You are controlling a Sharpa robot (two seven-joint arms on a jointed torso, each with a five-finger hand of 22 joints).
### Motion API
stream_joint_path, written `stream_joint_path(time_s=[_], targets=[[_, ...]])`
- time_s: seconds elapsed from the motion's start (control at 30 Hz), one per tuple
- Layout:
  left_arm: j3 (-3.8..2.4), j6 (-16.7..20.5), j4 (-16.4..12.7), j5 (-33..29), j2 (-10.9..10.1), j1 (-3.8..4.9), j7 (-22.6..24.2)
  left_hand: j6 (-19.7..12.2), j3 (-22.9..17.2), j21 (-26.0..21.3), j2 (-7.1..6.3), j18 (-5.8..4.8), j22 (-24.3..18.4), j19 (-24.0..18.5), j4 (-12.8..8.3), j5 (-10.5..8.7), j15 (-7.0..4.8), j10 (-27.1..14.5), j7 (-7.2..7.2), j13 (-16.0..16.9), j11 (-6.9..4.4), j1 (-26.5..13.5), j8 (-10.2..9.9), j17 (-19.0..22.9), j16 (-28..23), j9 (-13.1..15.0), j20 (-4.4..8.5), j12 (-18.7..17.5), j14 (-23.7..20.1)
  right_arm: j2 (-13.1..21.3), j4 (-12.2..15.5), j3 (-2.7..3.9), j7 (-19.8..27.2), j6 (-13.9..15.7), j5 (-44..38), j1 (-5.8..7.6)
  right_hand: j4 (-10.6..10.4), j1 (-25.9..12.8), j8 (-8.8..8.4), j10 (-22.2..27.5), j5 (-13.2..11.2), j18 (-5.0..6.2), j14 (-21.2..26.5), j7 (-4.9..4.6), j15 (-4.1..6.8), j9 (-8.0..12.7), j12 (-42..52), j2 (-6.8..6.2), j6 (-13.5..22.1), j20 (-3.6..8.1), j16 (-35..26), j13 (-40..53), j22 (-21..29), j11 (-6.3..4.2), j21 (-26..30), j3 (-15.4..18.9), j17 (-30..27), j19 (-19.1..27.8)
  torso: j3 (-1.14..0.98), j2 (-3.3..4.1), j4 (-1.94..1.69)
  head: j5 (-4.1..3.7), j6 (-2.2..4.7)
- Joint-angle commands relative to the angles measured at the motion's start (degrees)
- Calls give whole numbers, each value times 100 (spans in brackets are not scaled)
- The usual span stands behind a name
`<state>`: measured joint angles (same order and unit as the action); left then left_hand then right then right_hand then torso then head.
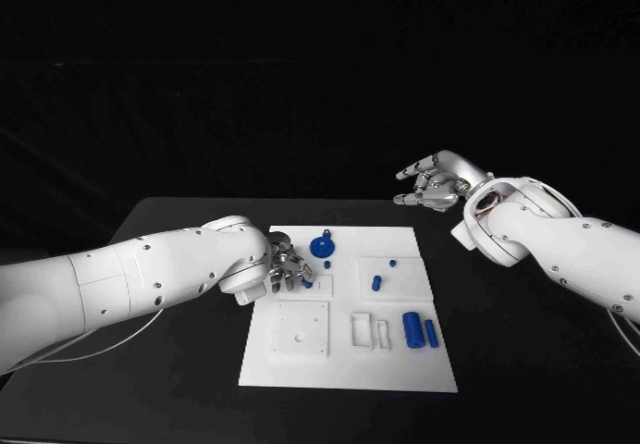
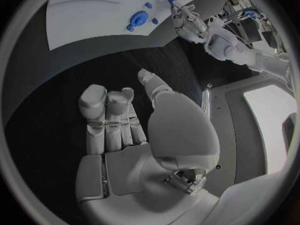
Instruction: Assemble the parts on the task board
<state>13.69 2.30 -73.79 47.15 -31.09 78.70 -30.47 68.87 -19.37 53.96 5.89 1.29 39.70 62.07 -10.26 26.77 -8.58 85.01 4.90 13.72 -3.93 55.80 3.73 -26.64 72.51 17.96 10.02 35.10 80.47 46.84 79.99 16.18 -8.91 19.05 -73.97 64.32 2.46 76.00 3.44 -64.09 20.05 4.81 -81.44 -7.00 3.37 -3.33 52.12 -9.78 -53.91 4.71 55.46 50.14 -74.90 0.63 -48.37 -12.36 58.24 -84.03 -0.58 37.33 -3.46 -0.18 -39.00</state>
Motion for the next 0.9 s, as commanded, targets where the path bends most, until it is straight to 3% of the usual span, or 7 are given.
stream_joint_path(time_s=[0.03, 0.13, 0.17, 0.5, 0.53, 0.57, 0.9], targets=[[8, 175, 20, 227, -7, -44, 9, 1211, -21, -20, 26, -96, 18, 24, 4, 23, -44, 186, -753, 5, -154, 66, 15, 4, 13, 1937, -6, 29, -13, 7, 11, 4, 62, -9, 8, 2, 16, -62, -4, 12, 20, 71, 23, 15, 23, -8, 27, -15, -35, -5, -30, -5, -588, -17, 19, -8, -2, -162, -1, 6, -3, -9, -7], [7, 216, 20, 241, -14, -58, 13, 1211, -21, -86, 24, -99, 113, 44, 7, 23, -44, 186, -753, 5, -154, 66, 15, 9, 15, 1937, -6, 28, -14, 13, 14, 4, 61, -11, 8, 2, 18, -68, -4, 12, 33, 71, 22, 16, 24, -8, 28, -10, -37, -5, -30, -6, -588, -17, 16, -15, -2, -163, -2, 6, -2, -7, -15], [7, 227, 18, 244, -16, -61, 15, 1211, -22, -341, 20, -110, 477, 119, 19, 23, -44, 184, -754, 7, -154, 67, 16, 24, 22, 1940, -5, 25, -17, 15, 15, 4, 60, -12, 8, 2, 18, -68, -4, 12, 33, 71, 22, 16, 24, -8, 28, -10, -37, -5, -30, -6, -588, -17, 16, -15, -2, -163, -3, 3, -3, -5, -18], [7, 201, -30, 259, -35, -74, 7, 1211, -22, -341, 20, -110, 477, 119, 19, 23, -44, 184, -754, 7, -154, 67, 16, 24, 22, 1940, -5, 25, -17, 17, 12, 5, 57, -38, 8, 2, 22, -92, -1, 13, 40, 71, 24, 21, 25, -11, 31, -10, -98, -4, -38, -8, -586, -20, 27, -14, -8, -162, 0, -1, -2, -10, -38], [7, 182, -35, 265, -38, -74, 2, 1211, -23, -603, 21, -116, 822, 205, 20, 21, -43, 186, -753, 7, -154, 70, 16, 31, 26, 1941, -7, 23, -19, 17, 12, 5, 56, -46, 8, 2, 22, -92, -1, 13, 40, 71, 24, 21, 25, -11, 31, -10, -98, -4, -38, -8, -586, -20, 27, -14, -8, -162, 0, -1, -2, -10, -38], [7, 164, -40, 273, -41, -75, -2, 1211, -24, -1118, 23, -129, 1503, 375, 21, 18, -42, 190, -752, 9, -153, 75, 15, 43, 34, 1942, -11, 17, -22, 17, 12, 5, 55, -54, 8, 2, 22, -92, -1, 13, 40, 71, 24, 21, 25, -11, 31, -10, -98, -4, -38, -8, -586, -20, 27, -14, -8, -162, -2, -2, -2, -11, -40], [7, 62, -110, 434, -62, -81, -17, 1205, -10, -1452, 11, -129, 1903, 482, 25, 10, -38, 179, -751, 13, -151, 103, 15, 47, 35, 1938, -21, 18, -21, 20, 24, 5, 51, -103, 8, 1, 17, -118, 0, 13, 50, 69, 22, 23, 27, -12, 35, -6, -133, -2, -36, -7, -587, -21, 24, -3, -5, -164, -4, -1, -3, -18, -41]])
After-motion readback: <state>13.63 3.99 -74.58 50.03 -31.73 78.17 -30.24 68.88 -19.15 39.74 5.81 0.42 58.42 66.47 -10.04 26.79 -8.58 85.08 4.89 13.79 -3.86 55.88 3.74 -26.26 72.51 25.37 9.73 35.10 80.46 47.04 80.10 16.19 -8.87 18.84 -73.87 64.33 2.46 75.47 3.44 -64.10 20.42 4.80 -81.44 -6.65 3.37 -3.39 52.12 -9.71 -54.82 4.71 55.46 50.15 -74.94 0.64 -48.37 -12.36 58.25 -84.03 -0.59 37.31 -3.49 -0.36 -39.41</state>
